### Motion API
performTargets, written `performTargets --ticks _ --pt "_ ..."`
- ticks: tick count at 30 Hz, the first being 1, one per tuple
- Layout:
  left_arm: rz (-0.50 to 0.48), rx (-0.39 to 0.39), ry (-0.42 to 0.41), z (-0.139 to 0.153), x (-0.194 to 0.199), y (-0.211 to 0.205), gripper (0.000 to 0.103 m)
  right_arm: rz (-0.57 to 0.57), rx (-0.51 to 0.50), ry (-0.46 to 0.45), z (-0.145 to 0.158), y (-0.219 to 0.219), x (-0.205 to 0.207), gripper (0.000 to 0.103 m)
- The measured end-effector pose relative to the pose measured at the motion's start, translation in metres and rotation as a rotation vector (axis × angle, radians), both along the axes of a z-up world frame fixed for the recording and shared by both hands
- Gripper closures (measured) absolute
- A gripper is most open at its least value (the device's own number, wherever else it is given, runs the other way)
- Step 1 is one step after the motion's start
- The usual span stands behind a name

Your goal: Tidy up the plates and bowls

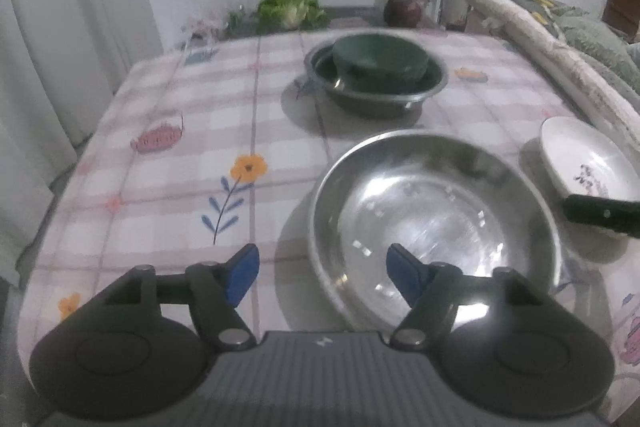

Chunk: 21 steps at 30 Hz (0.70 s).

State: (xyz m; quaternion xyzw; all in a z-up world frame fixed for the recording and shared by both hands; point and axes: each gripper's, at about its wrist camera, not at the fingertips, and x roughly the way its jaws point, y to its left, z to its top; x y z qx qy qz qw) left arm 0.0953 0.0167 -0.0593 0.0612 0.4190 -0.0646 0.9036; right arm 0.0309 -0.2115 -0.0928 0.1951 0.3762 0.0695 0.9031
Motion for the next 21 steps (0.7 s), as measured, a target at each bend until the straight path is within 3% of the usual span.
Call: performTargets --ticks 3,9,15,21 --pt "-0.039 0.001 -0.042 0.014 -0.006 -0.017 0.024 -0.048 -0.047 -0.029 0.005 -0.013 -0.011 0.025" --pt "-0.157 -0.019 -0.073 0.030 -0.009 -0.068 0.021 -0.129 -0.028 -0.084 0.015 -0.055 -0.034 0.023" --pt "-0.268 -0.051 -0.079 0.024 -0.009 -0.126 0.020 -0.217 -0.048 -0.078 0.012 -0.101 -0.053 0.023" --pt "-0.300 -0.028 -0.097 0.010 0.009 -0.166 0.020 -0.272 -0.057 -0.066 0.005 -0.134 -0.058 0.023"
